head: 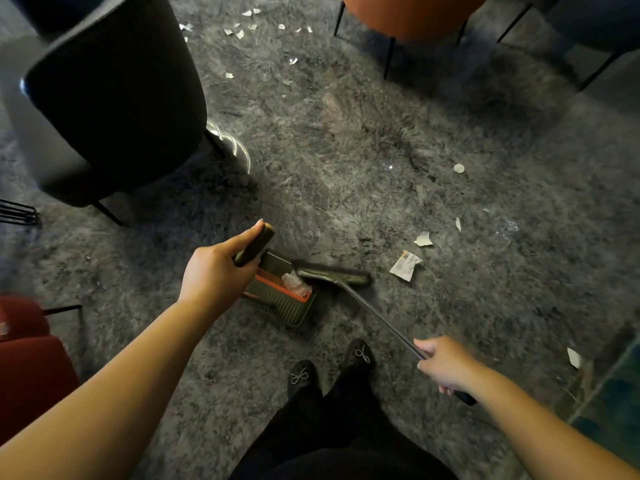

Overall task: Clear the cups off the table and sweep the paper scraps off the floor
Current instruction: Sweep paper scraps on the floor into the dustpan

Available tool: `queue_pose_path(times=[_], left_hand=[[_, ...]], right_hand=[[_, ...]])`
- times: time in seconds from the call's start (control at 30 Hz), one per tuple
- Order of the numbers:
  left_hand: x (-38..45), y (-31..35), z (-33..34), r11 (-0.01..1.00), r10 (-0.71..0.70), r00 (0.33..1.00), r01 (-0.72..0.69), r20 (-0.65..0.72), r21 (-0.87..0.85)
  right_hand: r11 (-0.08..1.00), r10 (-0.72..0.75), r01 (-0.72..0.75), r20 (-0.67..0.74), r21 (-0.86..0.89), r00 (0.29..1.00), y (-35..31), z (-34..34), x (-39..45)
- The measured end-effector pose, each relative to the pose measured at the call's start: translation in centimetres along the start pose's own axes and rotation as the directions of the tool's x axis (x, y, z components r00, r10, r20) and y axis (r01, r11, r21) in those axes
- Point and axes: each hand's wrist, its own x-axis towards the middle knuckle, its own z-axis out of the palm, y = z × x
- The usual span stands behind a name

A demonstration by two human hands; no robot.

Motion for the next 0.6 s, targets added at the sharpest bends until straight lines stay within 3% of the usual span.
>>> queue_pose_path(times=[0.2,0.6], left_hand=[[-0.6,-0.4,0.0,0.996,-0.057,0.998,0.055,-0.021,-0.073],[-1.1,1.6,1.4,0.996,0.006,0.998,-0.001,0.06,-0.089]], right_hand=[[0.995,-0.019,0.014,0.055,0.096,0.998,2.0,0.5,-1.5],[0.952,0.014,0.004,-0.056,0.307,0.998,5.9,1.3,-4.5]])
